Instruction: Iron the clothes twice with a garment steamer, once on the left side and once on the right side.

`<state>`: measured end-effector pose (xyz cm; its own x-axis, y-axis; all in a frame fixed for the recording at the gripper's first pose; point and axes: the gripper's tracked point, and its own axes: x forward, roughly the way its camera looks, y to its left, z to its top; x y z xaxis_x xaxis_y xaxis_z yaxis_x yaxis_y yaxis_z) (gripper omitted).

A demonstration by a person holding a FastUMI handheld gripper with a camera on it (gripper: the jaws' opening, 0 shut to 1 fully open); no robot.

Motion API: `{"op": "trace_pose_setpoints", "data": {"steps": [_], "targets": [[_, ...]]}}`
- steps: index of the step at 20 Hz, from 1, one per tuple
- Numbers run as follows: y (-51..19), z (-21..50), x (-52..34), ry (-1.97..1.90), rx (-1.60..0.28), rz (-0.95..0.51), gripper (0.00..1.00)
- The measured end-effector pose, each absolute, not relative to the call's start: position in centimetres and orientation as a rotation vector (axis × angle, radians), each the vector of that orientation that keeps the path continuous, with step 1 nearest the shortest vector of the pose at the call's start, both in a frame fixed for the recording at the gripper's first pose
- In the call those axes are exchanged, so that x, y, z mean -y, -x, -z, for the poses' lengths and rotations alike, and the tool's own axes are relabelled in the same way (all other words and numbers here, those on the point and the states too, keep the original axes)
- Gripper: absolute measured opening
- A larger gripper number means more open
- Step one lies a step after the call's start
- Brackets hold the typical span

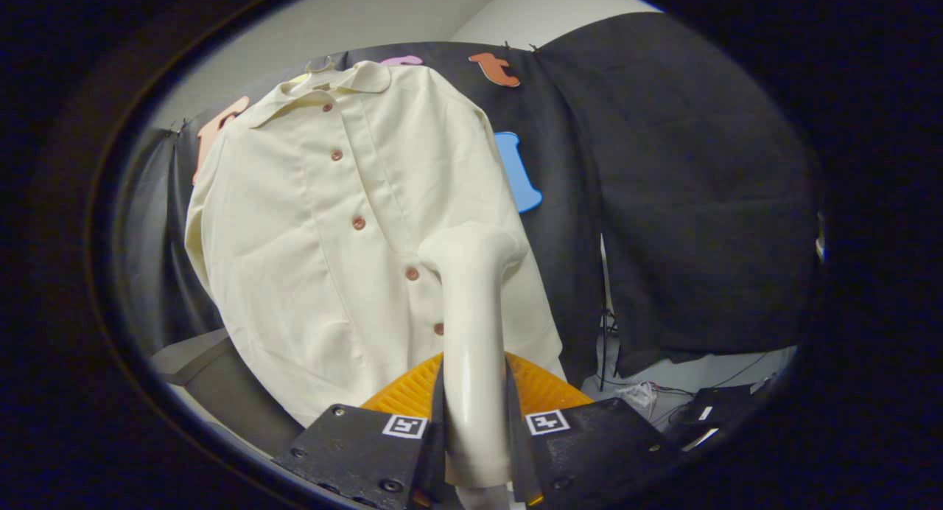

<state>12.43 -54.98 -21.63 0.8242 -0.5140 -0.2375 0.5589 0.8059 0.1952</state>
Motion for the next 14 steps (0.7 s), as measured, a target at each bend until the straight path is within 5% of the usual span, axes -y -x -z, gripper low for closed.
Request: {"op": "trace_pose_setpoints", "data": {"steps": [14], "targets": [[-6.8, 25.9, 49.5, -0.295, -0.240, 0.584, 0.34]]}}
